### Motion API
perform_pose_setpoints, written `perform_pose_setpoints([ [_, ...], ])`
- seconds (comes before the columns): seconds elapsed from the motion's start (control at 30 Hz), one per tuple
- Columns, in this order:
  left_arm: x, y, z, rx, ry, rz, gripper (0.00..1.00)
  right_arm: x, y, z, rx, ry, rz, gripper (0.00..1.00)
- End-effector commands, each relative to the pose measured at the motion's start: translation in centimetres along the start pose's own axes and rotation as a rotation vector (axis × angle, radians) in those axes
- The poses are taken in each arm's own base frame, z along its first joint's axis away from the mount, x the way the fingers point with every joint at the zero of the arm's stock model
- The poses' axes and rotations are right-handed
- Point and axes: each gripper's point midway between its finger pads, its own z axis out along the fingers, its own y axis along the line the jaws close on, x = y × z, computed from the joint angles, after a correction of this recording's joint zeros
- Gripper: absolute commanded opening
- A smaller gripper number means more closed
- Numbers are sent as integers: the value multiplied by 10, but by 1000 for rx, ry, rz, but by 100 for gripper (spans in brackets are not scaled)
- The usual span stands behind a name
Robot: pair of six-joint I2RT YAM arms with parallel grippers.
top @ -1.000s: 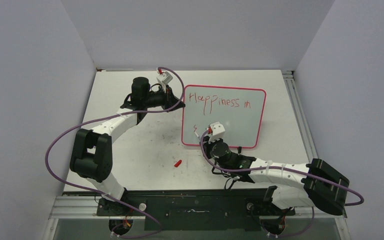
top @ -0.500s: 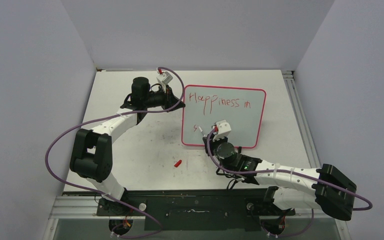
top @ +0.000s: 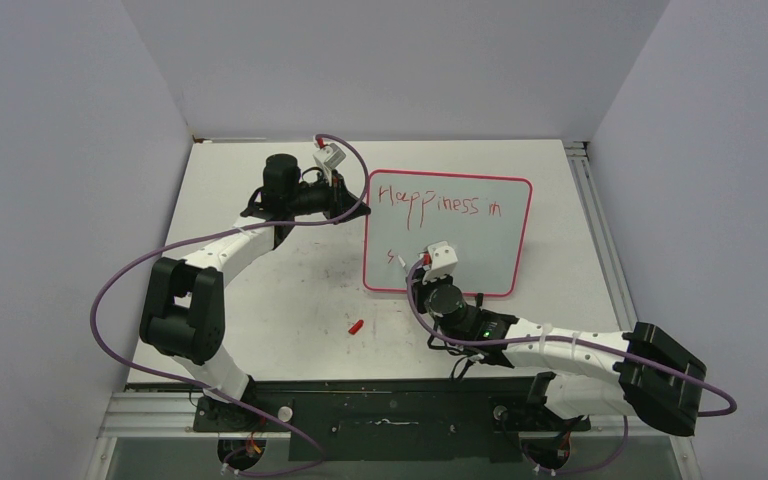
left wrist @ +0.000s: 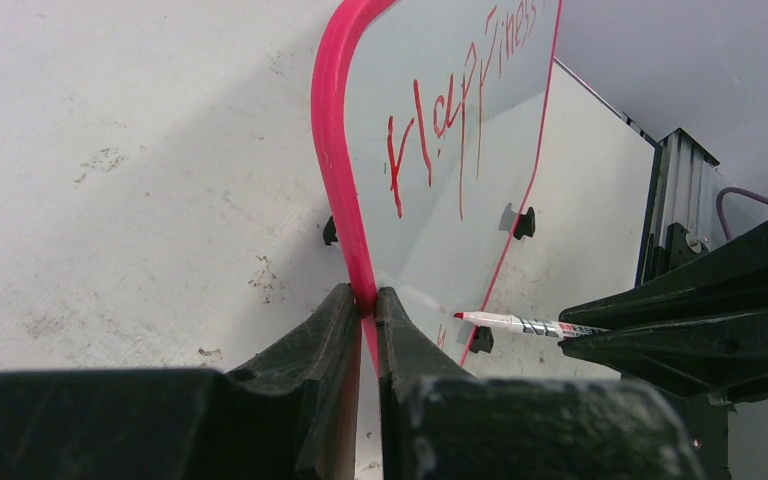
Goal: Write a sentence on the whiteboard
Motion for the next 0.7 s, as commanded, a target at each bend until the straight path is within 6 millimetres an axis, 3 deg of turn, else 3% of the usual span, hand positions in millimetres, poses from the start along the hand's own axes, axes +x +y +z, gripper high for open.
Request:
perform_pose_setpoints([
  [0.0, -35, -20, -9, 44, -77, 112, 0, -11, 1, 3, 12, -20, 24, 5],
  [0.53, -36, -21, -9, 45, -78, 113, 0, 26, 5, -2, -19, 78, 35, 5],
  [0.67, -36, -21, -9, 45, -77, 112, 0, 27, 6, -4, -25, 80, 39, 5],
])
